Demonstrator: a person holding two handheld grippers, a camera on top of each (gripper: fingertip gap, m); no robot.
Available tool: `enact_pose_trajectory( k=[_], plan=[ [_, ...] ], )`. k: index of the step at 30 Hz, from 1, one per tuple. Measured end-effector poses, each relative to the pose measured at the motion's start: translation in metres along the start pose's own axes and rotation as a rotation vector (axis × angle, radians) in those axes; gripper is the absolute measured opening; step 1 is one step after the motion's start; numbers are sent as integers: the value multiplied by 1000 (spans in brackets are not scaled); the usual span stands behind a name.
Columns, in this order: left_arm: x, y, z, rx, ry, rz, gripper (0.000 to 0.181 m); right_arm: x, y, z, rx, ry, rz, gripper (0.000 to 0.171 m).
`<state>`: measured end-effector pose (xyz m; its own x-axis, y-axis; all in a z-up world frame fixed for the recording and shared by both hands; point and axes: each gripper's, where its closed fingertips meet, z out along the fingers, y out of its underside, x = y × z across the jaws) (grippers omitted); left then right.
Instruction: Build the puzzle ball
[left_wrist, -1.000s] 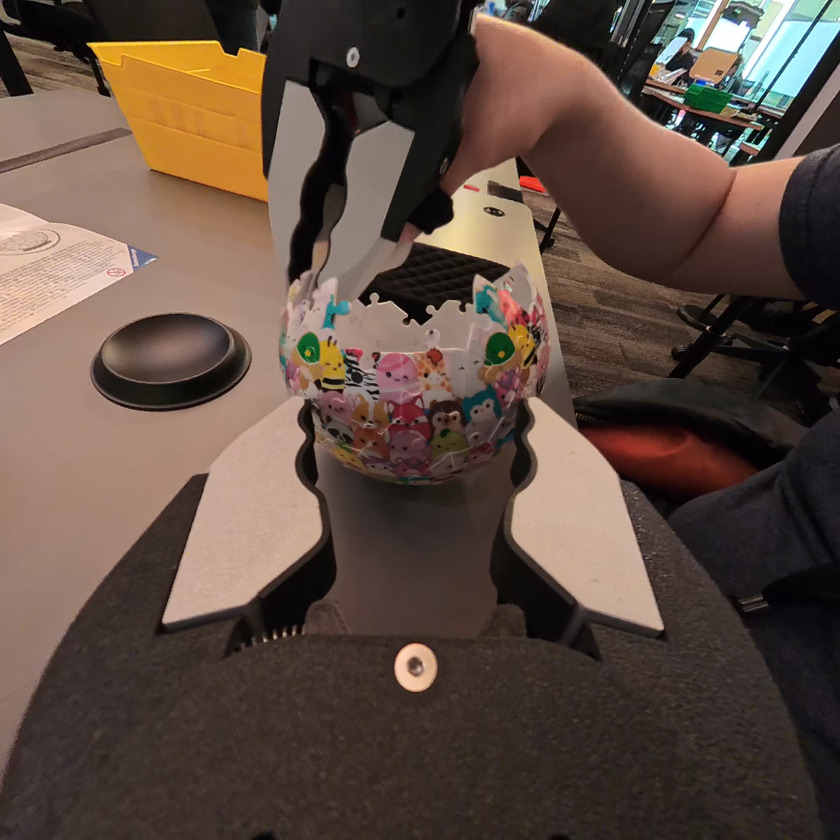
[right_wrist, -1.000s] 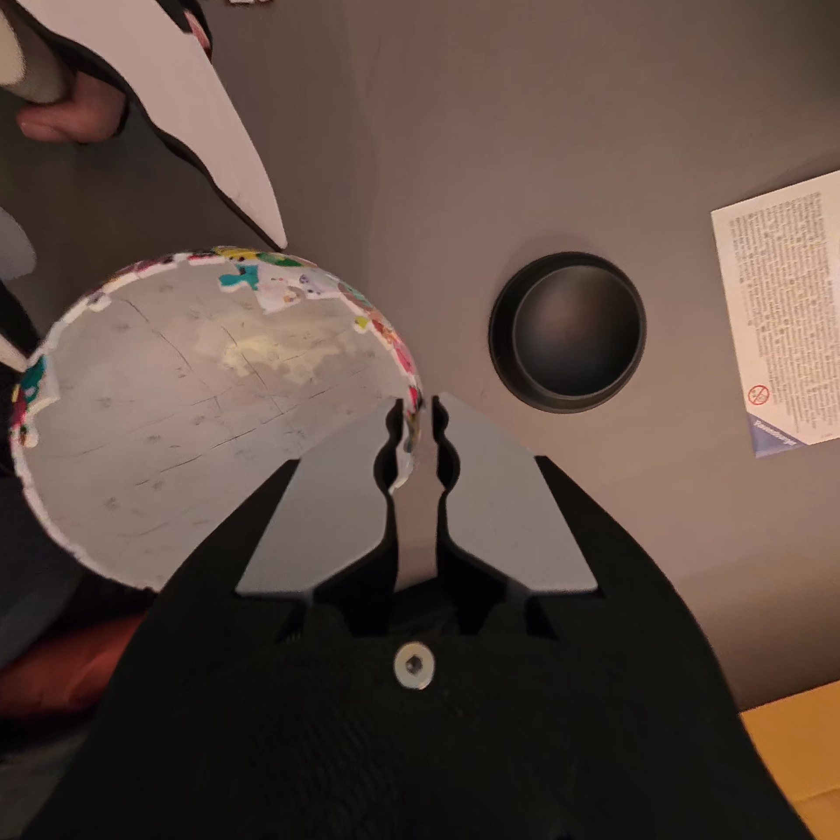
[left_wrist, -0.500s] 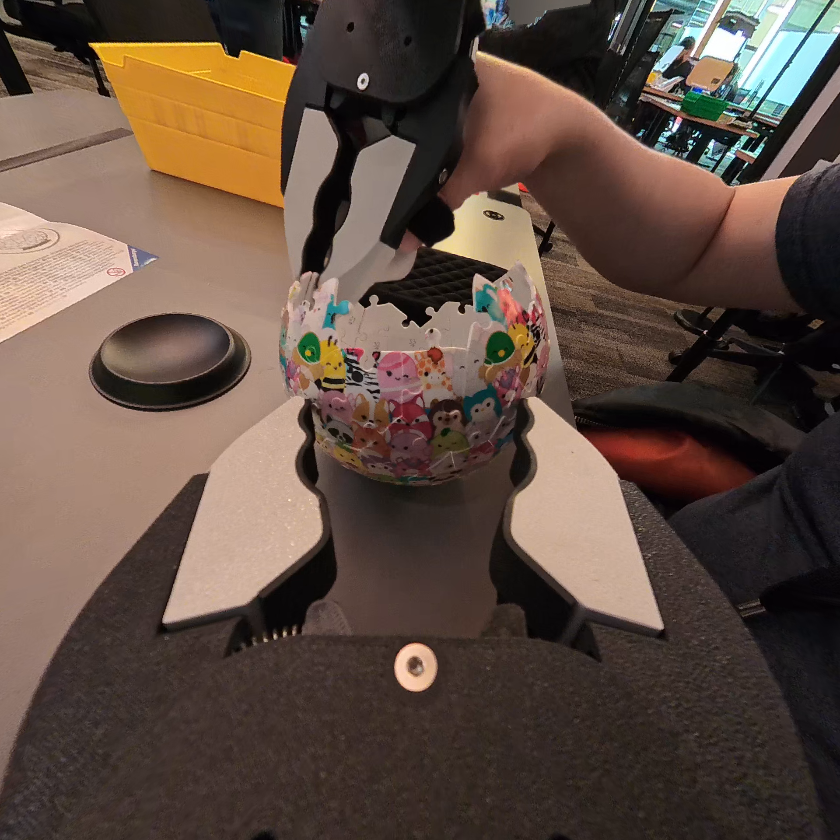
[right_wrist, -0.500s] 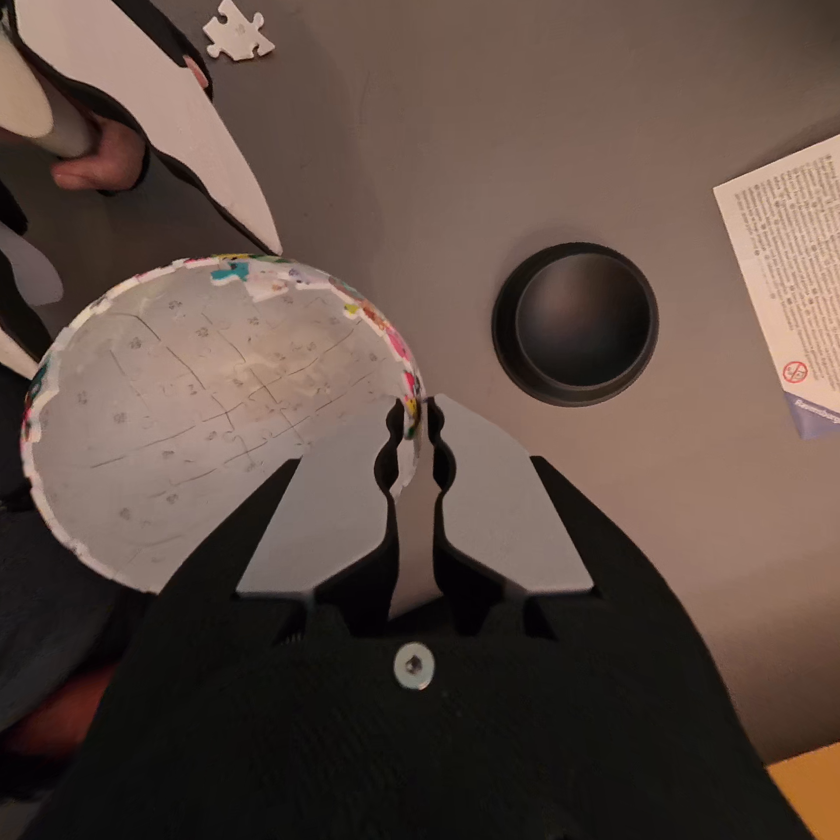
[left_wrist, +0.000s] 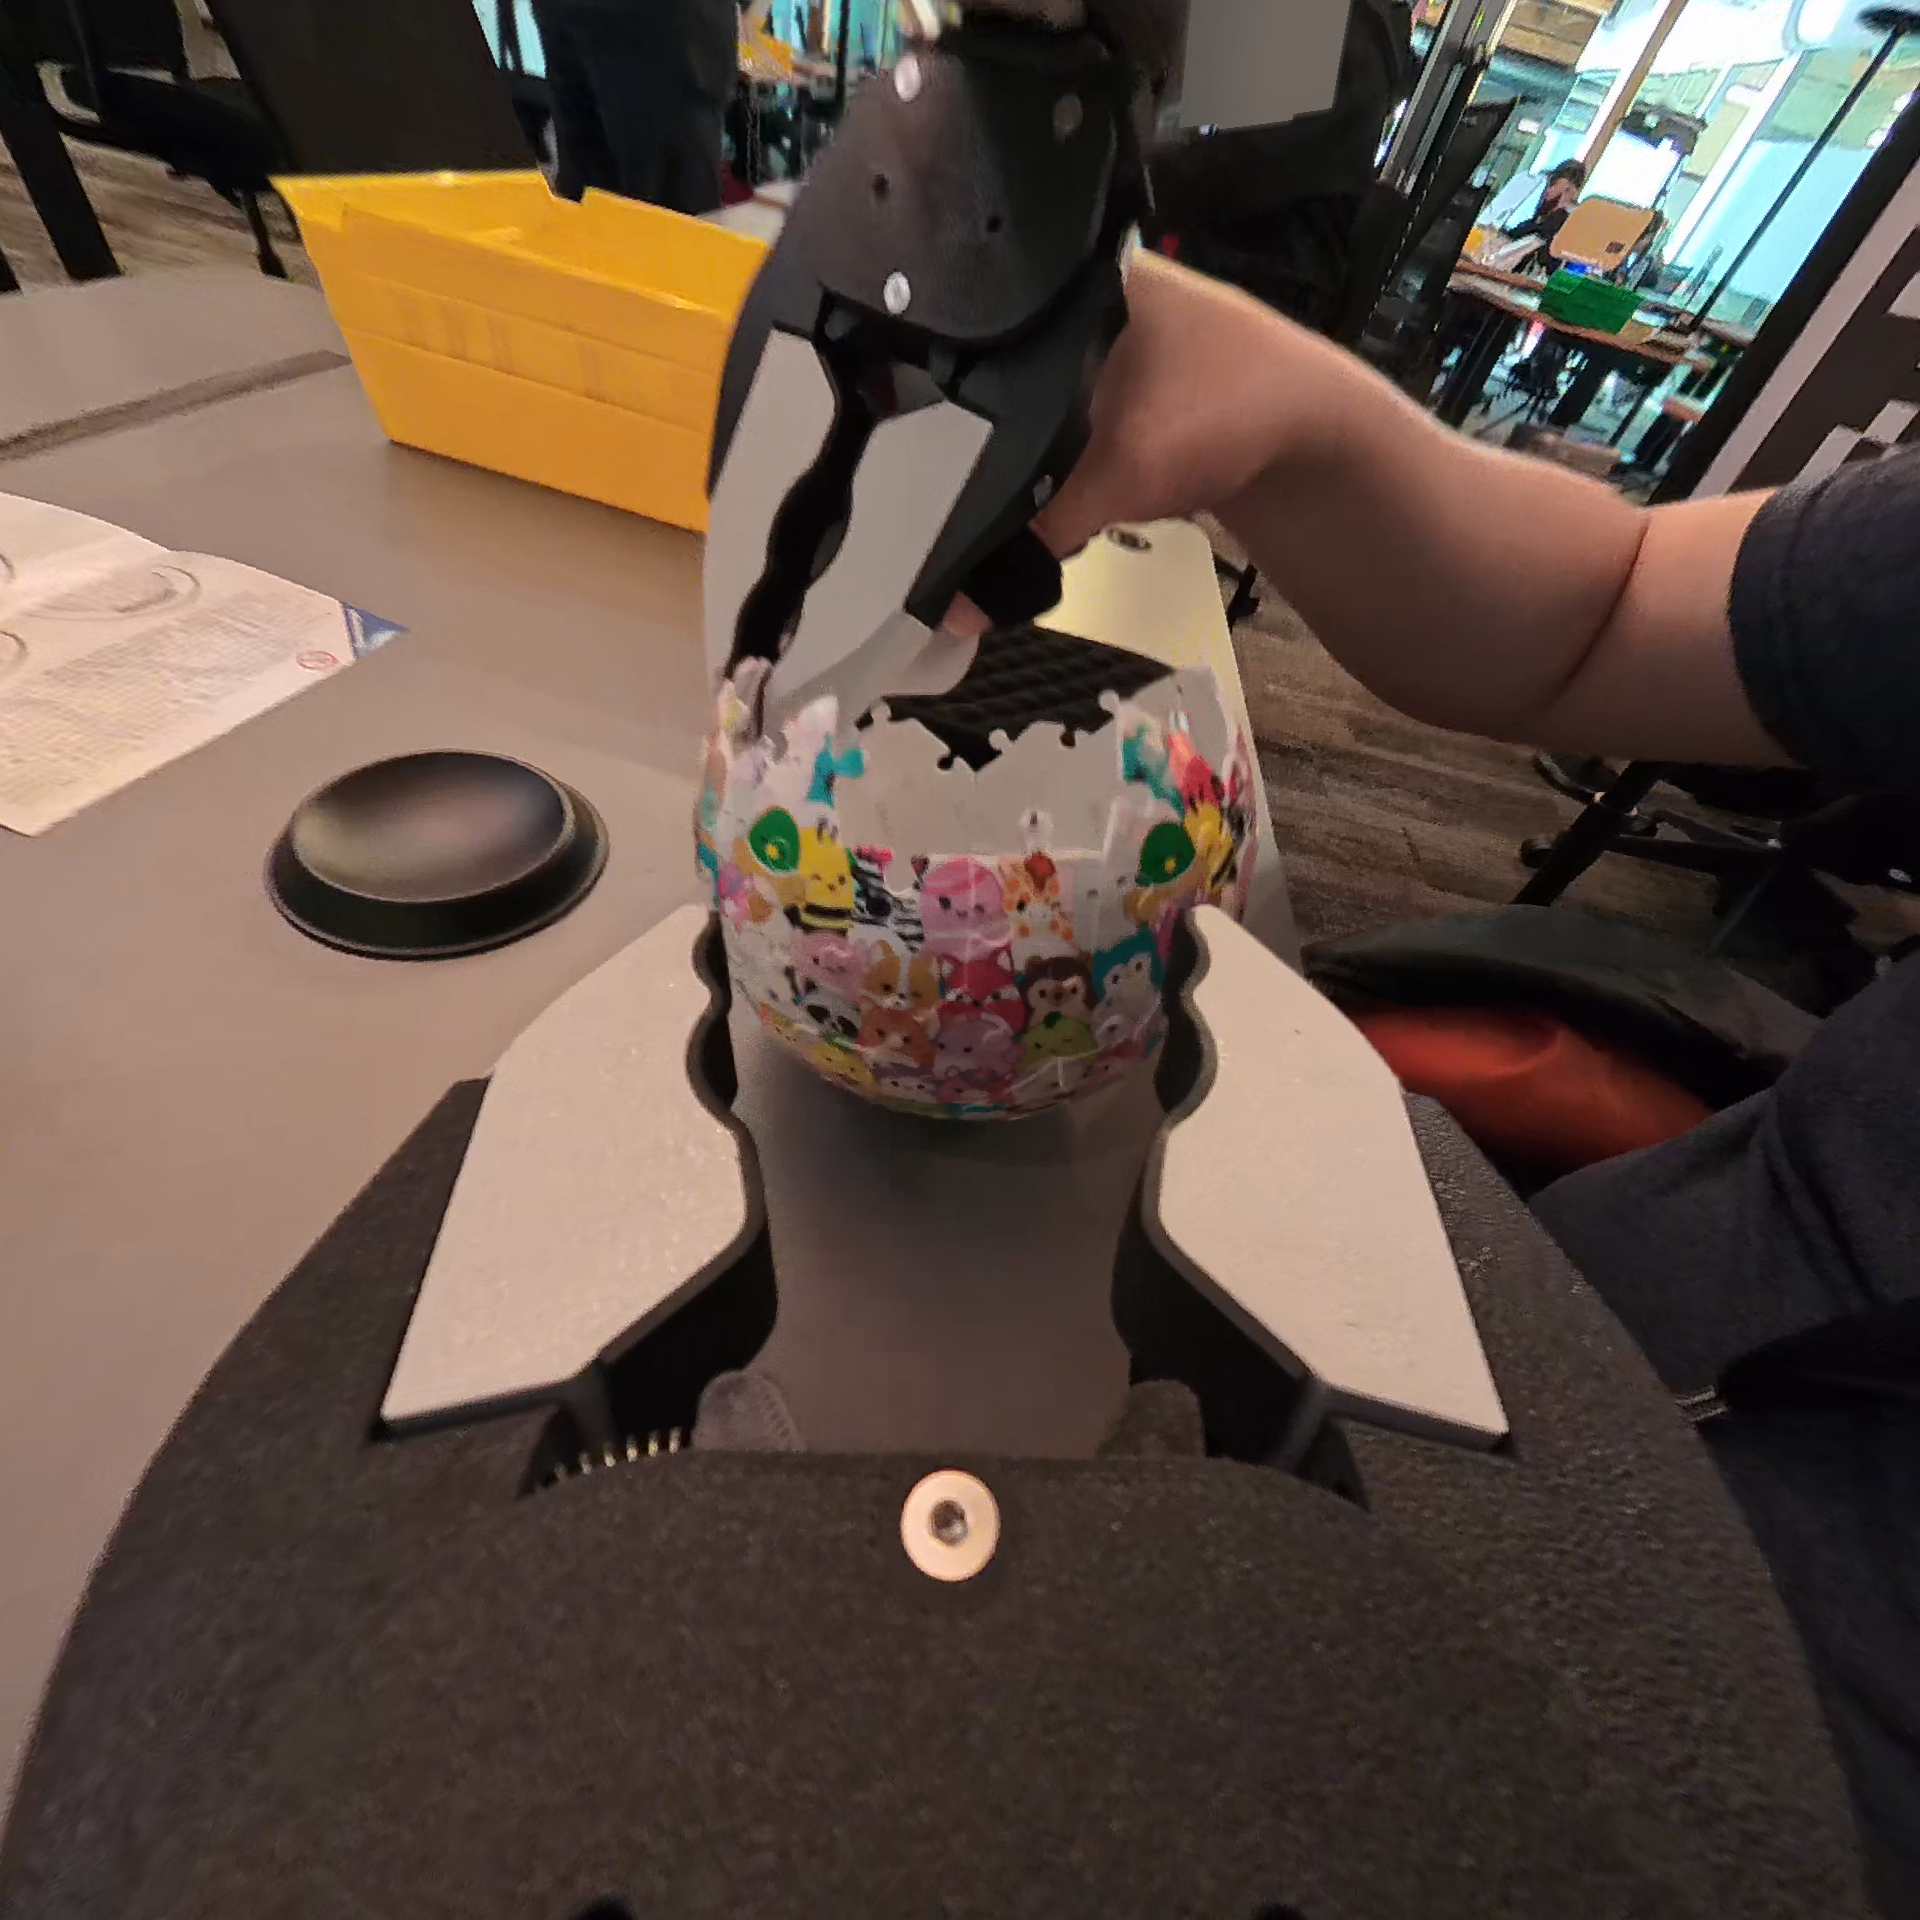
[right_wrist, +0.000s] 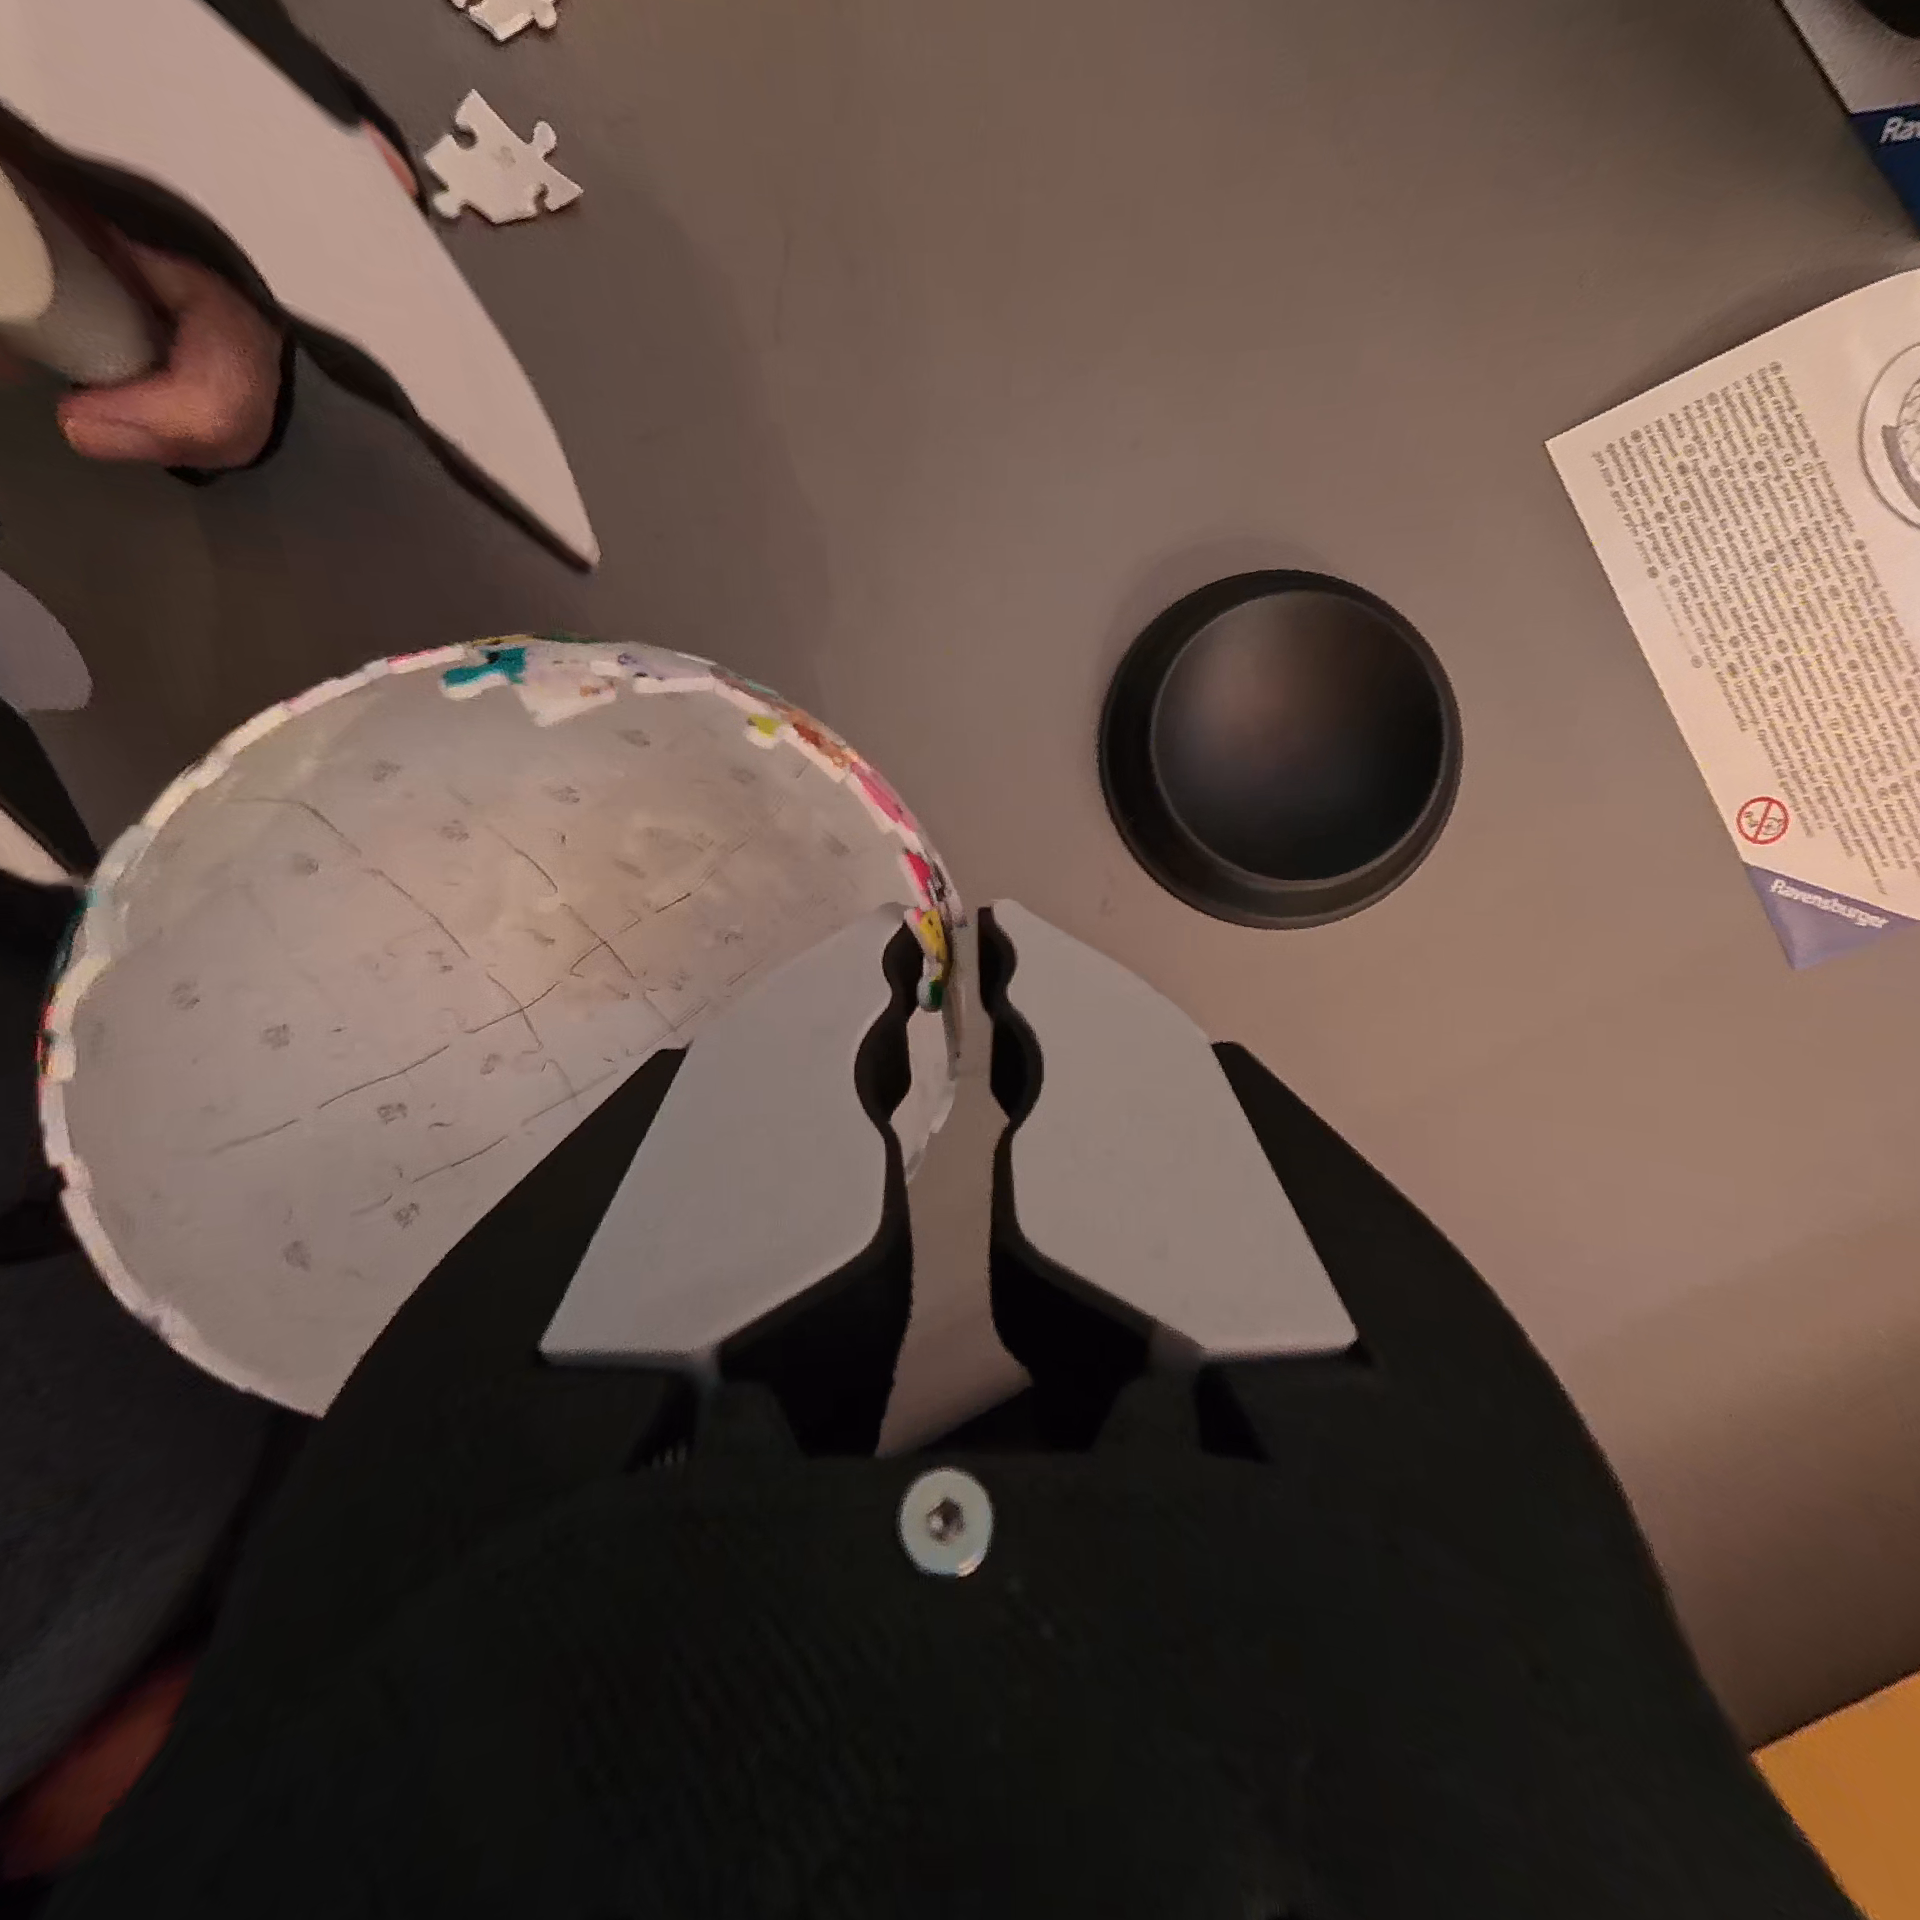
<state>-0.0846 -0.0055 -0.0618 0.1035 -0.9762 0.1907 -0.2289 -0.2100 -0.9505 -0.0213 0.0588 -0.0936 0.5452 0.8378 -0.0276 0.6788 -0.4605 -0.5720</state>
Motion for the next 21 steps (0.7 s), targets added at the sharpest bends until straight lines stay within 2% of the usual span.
enact_pose_trajectory(
  k=[4,7,10,13,15,21],
  plan=[
    [-7,-35,-12,44,46,12,72,1,1,-1,2,28,-27,10],
    [-20,-58,-5,-12,96,47,66,2,2,0,0,42,-37,8],
    [-26,-59,11,-159,250,30,66,3,0,-1,30,56,-47,7],
    [-35,-63,26,-195,376,-58,62,5,1,-1,32,69,-69,7],
    [-46,-62,36,-217,397,-93,55,6,2,0,32,71,-91,7],
    [-51,-42,54,-346,451,-93,56,8,0,-3,51,72,-107,15]
  ],
)
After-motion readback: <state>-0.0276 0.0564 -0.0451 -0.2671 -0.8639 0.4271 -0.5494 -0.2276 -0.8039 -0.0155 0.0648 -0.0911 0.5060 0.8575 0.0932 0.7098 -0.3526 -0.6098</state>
